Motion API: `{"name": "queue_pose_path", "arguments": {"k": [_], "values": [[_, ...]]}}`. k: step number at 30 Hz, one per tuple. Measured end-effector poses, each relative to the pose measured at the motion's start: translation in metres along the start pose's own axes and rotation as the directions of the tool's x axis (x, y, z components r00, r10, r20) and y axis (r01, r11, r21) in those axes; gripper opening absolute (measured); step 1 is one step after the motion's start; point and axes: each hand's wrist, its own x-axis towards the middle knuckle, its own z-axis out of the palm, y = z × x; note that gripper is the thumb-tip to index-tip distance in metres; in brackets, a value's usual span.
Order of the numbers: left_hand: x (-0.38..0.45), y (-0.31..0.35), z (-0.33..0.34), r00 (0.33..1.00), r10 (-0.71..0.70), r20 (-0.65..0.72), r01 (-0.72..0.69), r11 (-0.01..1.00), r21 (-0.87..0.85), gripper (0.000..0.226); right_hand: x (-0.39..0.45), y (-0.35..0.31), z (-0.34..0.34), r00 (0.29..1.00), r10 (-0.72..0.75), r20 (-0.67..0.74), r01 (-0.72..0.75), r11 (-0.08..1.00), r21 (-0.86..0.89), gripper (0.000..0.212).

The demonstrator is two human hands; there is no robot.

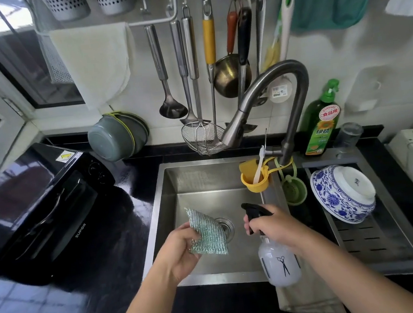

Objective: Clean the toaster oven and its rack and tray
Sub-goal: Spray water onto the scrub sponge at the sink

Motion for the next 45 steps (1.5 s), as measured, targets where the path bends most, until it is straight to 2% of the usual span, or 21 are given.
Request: {"name": "queue_pose_path", "arguments": {"k": [3, 6, 10, 13, 17, 21, 25, 30, 36, 40, 42, 43, 44, 45], "values": [[-0.004, -0.003, 0.012, 1.0, -0.002, 0.019, 0.002, 1.0, -0.02, 0.048, -0.004, -0.002, -0.001, 1.0, -0.016, 0.012, 0.016, 1.0, -0.018, 0.035], [-0.003, -0.004, 0.022, 0.999, 0.042, 0.004, -0.042, 0.999, 0.016, 0.033, -0.009, -0.009, -0.001, 0.994, -0.064, 0.085, 0.07, 0.995, -0.07, 0.036], [0.009, -0.011, 0.025, 0.982, 0.185, -0.045, -0.171, 0.959, 0.224, 0.027, -0.014, -0.024, 0.006, 0.989, -0.087, 0.121, 0.101, 0.988, -0.115, 0.022], [0.008, -0.014, 0.028, 0.968, 0.246, -0.057, -0.219, 0.931, 0.293, 0.032, -0.011, -0.034, 0.015, 0.988, -0.113, 0.102, 0.13, 0.976, -0.173, 0.019], [0.005, -0.016, 0.034, 0.967, 0.251, -0.036, -0.227, 0.92, 0.321, 0.033, 0.0, -0.038, 0.028, 0.992, -0.122, 0.016, 0.122, 0.966, -0.227, 0.02], [0.003, -0.015, 0.036, 0.971, 0.239, -0.017, -0.226, 0.936, 0.268, 0.033, 0.003, -0.033, 0.033, 0.991, -0.129, -0.034, 0.113, 0.946, -0.304, 0.02], [0.003, -0.008, 0.04, 0.973, 0.231, 0.009, -0.23, 0.963, 0.139, 0.034, 0.0, -0.023, 0.032, 0.993, -0.117, -0.026, 0.102, 0.94, -0.325, 0.012], [0.008, 0.002, 0.04, 0.977, 0.214, -0.005, -0.214, 0.977, -0.009, 0.033, -0.003, -0.011, 0.03, 0.995, -0.1, -0.025, 0.086, 0.938, -0.335, 0.013], [0.017, 0.009, 0.04, 0.973, 0.217, -0.075, -0.22, 0.975, -0.035, 0.037, -0.004, 0.005, 0.021, 0.997, -0.042, -0.058, 0.026, 0.969, -0.247, 0.016], [0.032, 0.012, 0.028, 0.952, 0.247, -0.179, -0.243, 0.969, 0.047, 0.083, -0.007, 0.016, 0.008, 0.999, -0.015, -0.05, 0.008, 0.991, -0.135, 0.021], [0.035, 0.012, 0.027, 0.952, 0.26, -0.162, -0.247, 0.964, 0.098, 0.08, -0.006, 0.021, 0.003, 0.997, 0.013, -0.079, -0.019, 0.997, -0.075, 0.025], [0.036, 0.012, 0.026, 0.944, 0.293, -0.155, -0.259, 0.943, 0.207, 0.073, -0.006, 0.024, 0.001, 0.995, 0.027, -0.097, -0.031, 0.999, -0.044, 0.025], [0.037, 0.013, 0.025, 0.924, 0.354, -0.144, -0.267, 0.868, 0.418, 0.067, -0.006, 0.025, -0.002, 0.993, 0.036, -0.113, -0.039, 0.999, -0.02, 0.024], [0.041, 0.014, 0.021, 0.899, 0.426, -0.104, -0.248, 0.69, 0.68, 0.064, -0.006, 0.027, -0.005, 0.991, 0.041, -0.125, -0.042, 0.999, 0.0, 0.023]]}}
